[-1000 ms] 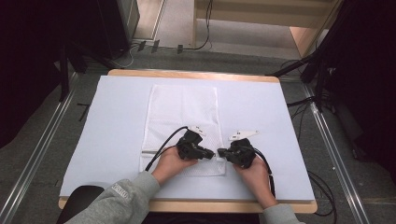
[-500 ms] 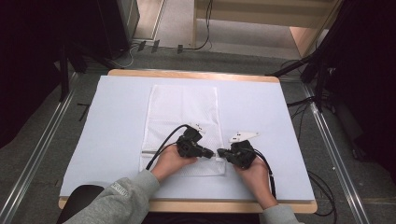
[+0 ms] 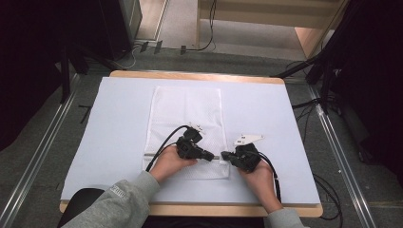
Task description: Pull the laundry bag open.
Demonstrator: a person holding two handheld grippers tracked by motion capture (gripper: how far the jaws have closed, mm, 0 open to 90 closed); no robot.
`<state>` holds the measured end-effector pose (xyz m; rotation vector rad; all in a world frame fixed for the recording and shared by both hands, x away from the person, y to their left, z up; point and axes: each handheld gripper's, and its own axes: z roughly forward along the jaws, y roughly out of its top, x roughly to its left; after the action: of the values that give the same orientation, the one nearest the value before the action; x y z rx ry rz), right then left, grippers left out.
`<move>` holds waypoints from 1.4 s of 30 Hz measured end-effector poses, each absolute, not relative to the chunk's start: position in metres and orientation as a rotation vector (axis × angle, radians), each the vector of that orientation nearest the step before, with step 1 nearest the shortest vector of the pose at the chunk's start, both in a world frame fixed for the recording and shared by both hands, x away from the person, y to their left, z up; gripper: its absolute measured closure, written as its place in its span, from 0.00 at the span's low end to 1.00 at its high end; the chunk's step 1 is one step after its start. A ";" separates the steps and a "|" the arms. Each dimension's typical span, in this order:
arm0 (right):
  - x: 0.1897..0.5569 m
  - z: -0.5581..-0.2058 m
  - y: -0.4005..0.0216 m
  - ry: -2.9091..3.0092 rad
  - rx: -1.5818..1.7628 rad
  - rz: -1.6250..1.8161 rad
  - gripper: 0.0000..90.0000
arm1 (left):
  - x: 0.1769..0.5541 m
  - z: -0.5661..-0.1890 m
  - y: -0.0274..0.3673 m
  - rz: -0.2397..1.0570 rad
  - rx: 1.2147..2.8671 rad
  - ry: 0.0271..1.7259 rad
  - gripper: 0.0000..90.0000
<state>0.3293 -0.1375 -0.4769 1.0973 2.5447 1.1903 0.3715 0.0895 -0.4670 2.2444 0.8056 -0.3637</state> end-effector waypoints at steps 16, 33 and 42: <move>0.329 -0.478 -0.139 2.547 1.098 1.199 1.00 | 0.376 -0.465 0.103 -0.410 2.241 0.828 0.98; 0.329 -0.477 -0.139 2.550 1.087 1.194 1.00 | 0.378 -0.458 0.121 -0.414 2.261 0.857 0.98; 0.330 -0.477 -0.139 2.552 1.082 1.197 1.00 | 0.379 -0.456 0.129 -0.424 2.262 0.863 0.98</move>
<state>0.3296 -0.1388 -0.4775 1.0817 2.5519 1.1975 0.3786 0.1292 -0.4562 2.2620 0.8627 -0.4244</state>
